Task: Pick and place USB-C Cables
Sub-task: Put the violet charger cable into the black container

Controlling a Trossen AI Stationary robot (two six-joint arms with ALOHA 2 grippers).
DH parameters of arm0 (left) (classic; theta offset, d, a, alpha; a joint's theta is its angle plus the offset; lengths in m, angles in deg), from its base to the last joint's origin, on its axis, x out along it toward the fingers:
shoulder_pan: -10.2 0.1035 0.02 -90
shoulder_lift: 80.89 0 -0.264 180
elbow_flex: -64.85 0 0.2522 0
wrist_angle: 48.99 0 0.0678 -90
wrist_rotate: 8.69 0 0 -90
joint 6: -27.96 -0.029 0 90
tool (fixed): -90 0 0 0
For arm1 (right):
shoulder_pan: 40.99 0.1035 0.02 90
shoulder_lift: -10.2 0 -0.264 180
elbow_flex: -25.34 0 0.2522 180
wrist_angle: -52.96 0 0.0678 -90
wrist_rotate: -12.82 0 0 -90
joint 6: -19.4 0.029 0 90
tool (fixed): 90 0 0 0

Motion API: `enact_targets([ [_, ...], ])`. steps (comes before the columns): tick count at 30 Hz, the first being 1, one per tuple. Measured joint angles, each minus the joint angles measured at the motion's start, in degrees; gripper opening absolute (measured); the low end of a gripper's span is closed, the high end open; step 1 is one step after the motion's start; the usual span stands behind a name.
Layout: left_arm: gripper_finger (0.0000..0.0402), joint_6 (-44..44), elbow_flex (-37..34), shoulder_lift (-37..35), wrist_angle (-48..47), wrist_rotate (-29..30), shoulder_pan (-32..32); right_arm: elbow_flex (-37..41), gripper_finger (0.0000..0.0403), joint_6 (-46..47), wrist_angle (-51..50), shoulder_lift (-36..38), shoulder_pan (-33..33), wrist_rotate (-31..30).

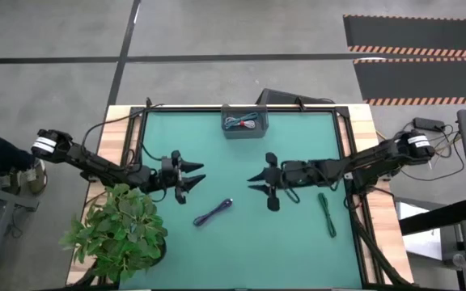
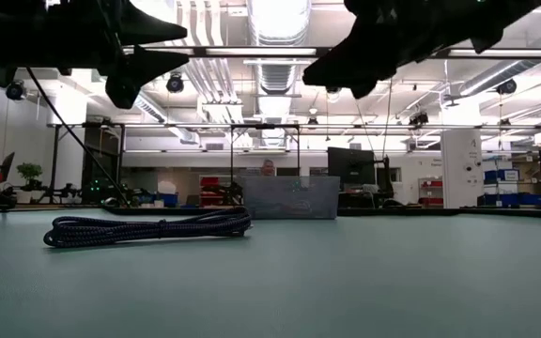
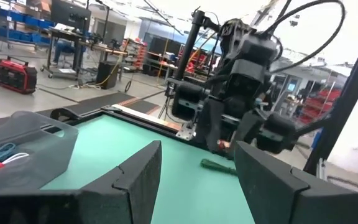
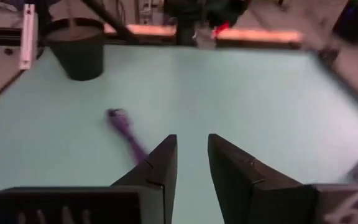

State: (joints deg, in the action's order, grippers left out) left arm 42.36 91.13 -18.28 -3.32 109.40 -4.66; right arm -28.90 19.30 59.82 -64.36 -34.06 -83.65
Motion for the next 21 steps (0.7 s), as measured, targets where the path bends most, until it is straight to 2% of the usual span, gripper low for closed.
enact_targets([
  [4, 0.0187, 0.4, 0.2, 0.0, -0.1, -0.1, -0.3, 0.4, 0.0062, -5.3, -3.7, 5.2, -3.8, 0.8],
  [8, 0.0187, 2.2, 0.1, 0.0, 0.0, -0.2, -0.3, 1.7, 0.0048, -6.9, -7.0, 11.9, -7.0, 4.3],
  [14, 0.0187, 3.2, 0.2, 0.0, -0.1, 0.4, -0.3, 10.1, 0.0035, -9.5, 2.7, 17.9, -9.7, 5.4],
  [21, 0.0187, 3.3, 0.2, 0.1, -0.1, 2.0, -0.2, 16.6, 0.0034, -8.9, 7.3, 19.1, -11.5, 5.0],
])
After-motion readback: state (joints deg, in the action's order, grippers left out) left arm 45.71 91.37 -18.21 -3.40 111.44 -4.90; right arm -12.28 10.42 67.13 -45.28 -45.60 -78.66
